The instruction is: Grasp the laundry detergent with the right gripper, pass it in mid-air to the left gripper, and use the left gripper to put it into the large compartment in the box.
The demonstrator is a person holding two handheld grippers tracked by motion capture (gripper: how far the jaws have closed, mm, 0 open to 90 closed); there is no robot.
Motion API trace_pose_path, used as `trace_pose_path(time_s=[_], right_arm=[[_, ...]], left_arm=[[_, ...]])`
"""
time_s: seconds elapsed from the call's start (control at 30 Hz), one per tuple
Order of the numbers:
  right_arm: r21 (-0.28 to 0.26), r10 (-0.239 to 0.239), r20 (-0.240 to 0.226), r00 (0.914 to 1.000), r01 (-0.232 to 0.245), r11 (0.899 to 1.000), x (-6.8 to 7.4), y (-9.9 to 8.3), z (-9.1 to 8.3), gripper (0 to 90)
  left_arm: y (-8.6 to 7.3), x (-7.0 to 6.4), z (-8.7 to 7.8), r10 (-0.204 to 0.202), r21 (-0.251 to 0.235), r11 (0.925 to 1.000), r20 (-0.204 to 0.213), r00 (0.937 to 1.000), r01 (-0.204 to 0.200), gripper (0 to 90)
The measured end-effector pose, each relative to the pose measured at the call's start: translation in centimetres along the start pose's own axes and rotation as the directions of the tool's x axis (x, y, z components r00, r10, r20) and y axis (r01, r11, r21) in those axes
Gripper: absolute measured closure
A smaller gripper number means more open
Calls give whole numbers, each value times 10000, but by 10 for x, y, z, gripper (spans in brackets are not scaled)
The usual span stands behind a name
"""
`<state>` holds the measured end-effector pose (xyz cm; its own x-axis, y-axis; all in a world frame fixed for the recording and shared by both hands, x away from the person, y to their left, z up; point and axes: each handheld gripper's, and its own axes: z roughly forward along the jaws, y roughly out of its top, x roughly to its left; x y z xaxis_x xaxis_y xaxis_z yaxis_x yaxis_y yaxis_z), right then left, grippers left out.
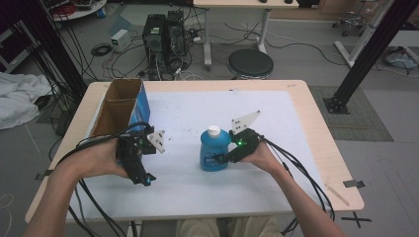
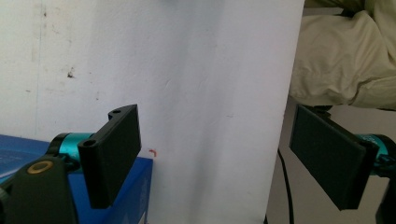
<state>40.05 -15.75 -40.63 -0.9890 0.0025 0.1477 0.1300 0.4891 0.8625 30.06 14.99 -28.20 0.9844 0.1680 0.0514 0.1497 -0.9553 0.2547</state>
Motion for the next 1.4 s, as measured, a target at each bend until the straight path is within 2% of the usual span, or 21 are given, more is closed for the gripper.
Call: trace_pose_path(time_s=[0.23,0.37,0.53,0.7,0.9,1.07,1.2,1.33,1.4], right_arm=[[-28,-263,315,9992,264,9996,1,1,-1,456],[-123,-94,256,9996,97,9999,-1,1,-2,462],[-22,-251,334,9991,252,9997,1,6,-8,465],[-416,-343,510,9981,364,9985,4,19,-27,465],[-565,-537,696,9961,577,9967,6,28,-45,468],[-339,-694,586,9959,715,9969,9,30,-48,468],[-228,-840,541,9950,853,9961,11,34,-50,467],[-296,-804,506,9955,820,9962,10,37,-53,466],[-248,-846,536,9950,860,9960,11,38,-55,466]], left_arm=[[2,0,0,-47,-11,10000,-105,9999,47,167],[4,3,-4,-168,-107,9998,-194,9997,166,167],[14,10,-16,-387,-550,9978,-311,9988,369,167],[36,26,-32,-488,-1238,9913,-357,9982,441,167],[73,40,-46,-265,-1965,9803,-226,9994,215,167],[102,52,-46,-184,-2119,9771,33,9998,187,167],[119,56,-41,-191,-2029,9790,101,9998,207,167],[133,61,-37,-260,-2237,9741,309,9992,323,167],[139,62,-35,-186,-2233,9744,390,9991,269,167]])
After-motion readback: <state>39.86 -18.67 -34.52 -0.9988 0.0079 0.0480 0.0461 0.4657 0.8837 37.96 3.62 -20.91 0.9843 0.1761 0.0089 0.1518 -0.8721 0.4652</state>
